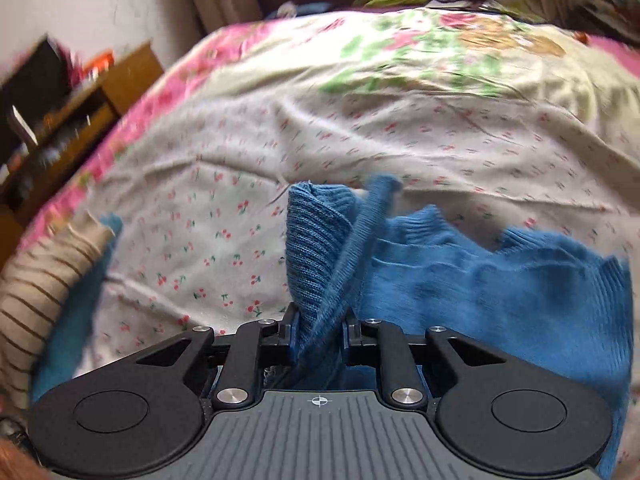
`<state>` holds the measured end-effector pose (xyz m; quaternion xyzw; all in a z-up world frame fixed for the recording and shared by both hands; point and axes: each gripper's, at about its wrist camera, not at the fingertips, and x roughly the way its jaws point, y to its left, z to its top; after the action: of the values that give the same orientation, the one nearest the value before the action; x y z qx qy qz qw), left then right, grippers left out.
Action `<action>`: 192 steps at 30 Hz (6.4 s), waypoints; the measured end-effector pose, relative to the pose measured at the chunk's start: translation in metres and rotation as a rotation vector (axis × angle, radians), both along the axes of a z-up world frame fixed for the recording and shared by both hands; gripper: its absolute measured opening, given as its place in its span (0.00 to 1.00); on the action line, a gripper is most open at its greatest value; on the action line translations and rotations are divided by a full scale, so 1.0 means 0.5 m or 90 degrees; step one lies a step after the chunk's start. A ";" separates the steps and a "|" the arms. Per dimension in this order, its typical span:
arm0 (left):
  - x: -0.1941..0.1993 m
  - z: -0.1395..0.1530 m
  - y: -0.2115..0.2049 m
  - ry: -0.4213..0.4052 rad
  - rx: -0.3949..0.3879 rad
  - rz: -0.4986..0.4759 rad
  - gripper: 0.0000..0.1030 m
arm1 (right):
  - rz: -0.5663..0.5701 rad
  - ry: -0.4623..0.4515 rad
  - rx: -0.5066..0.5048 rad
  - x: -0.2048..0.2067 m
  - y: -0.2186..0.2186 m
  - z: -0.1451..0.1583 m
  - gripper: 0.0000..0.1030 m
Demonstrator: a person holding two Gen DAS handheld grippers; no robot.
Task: Fold small clothes
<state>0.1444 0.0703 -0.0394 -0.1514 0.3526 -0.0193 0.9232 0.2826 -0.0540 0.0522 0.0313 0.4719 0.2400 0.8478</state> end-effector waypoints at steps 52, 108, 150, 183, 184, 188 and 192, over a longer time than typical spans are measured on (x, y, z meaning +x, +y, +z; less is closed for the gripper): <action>0.046 0.045 -0.386 0.034 0.037 -0.331 0.47 | -0.254 -0.015 0.229 0.035 -0.495 -0.132 0.34; 0.209 0.021 -0.221 0.044 -0.007 -0.163 0.76 | -0.244 -0.098 -0.009 -0.049 -0.460 -0.155 0.23; -0.042 -0.003 -0.027 0.120 0.077 -0.015 0.83 | -0.031 -0.041 0.047 -0.299 -0.151 -0.180 0.19; -0.022 -0.073 -0.117 0.028 0.198 0.006 1.00 | -0.235 -0.209 -0.131 -0.316 -0.176 -0.228 0.25; -0.022 -0.076 -0.122 0.025 0.209 0.006 1.00 | -0.234 -0.208 -0.125 -0.318 -0.179 -0.227 0.26; -0.026 -0.075 -0.115 0.016 0.197 0.008 1.00 | -0.234 -0.214 -0.127 -0.324 -0.178 -0.226 0.29; -0.026 -0.076 -0.117 0.016 0.201 0.006 1.00 | -0.224 -0.202 -0.095 -0.320 -0.190 -0.227 0.50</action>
<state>0.1316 0.0120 -0.0773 -0.0066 0.3622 0.0426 0.9311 0.1228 -0.1491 -0.0615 0.0124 0.3362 0.0552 0.9401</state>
